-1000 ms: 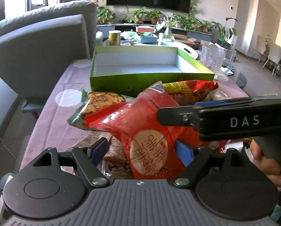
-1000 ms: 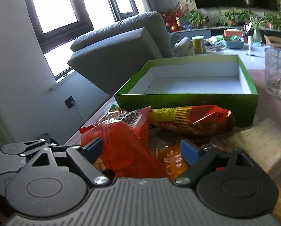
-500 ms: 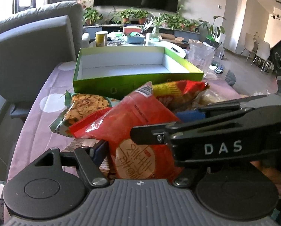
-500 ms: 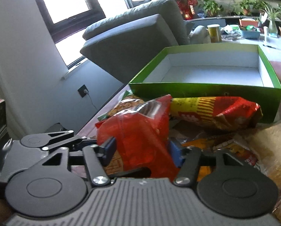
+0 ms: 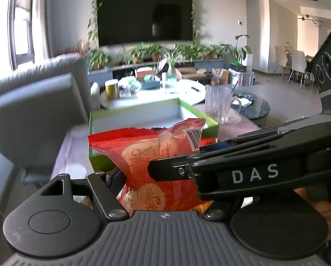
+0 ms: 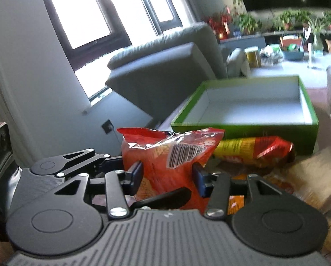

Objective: Organize snacks
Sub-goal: 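Carry the red bread bag into the green box and release it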

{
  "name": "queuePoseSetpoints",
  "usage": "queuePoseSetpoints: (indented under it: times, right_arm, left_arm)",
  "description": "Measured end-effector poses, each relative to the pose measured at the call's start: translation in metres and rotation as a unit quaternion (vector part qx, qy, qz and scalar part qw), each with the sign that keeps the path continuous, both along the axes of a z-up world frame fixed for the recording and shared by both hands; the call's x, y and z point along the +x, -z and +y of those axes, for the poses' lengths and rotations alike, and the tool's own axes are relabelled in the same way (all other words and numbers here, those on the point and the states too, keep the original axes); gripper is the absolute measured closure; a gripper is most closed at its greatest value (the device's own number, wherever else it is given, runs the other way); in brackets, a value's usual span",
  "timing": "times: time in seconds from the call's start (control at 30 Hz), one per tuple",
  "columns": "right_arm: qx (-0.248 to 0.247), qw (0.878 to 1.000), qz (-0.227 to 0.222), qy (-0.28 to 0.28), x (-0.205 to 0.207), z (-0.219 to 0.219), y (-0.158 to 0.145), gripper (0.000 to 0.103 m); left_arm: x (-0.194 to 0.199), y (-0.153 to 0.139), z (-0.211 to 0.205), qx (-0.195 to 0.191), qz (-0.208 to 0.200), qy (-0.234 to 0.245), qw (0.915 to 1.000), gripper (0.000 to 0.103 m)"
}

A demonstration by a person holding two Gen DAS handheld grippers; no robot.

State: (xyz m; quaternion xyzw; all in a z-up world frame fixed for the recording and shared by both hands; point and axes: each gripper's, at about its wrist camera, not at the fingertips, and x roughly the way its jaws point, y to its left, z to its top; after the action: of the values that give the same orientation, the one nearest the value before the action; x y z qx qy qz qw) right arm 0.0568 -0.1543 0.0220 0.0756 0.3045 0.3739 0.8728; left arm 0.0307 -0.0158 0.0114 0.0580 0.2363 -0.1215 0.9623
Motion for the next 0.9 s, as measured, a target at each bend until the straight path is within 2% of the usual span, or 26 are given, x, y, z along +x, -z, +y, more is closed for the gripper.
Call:
queuePoseSetpoints:
  times: [0.13, 0.4, 0.9]
  right_arm:
    - [0.006, 1.000, -0.025, 0.011, 0.007, -0.001, -0.015, 0.029]
    - [0.025, 0.998, -0.040, 0.033, 0.050, 0.003, -0.030, 0.029]
    - [0.029, 0.998, 0.005, 0.051, 0.125, 0.017, -0.003, 0.029]
  left_arm:
    - [0.012, -0.019, -0.002, 0.014, -0.023, 0.006, 0.9996, 0.031]
    - [0.064, -0.043, -0.001, 0.018, -0.027, 0.014, 0.9994, 0.031]
    - [0.145, -0.021, 0.009, 0.025, 0.017, 0.005, 0.9995, 0.031]
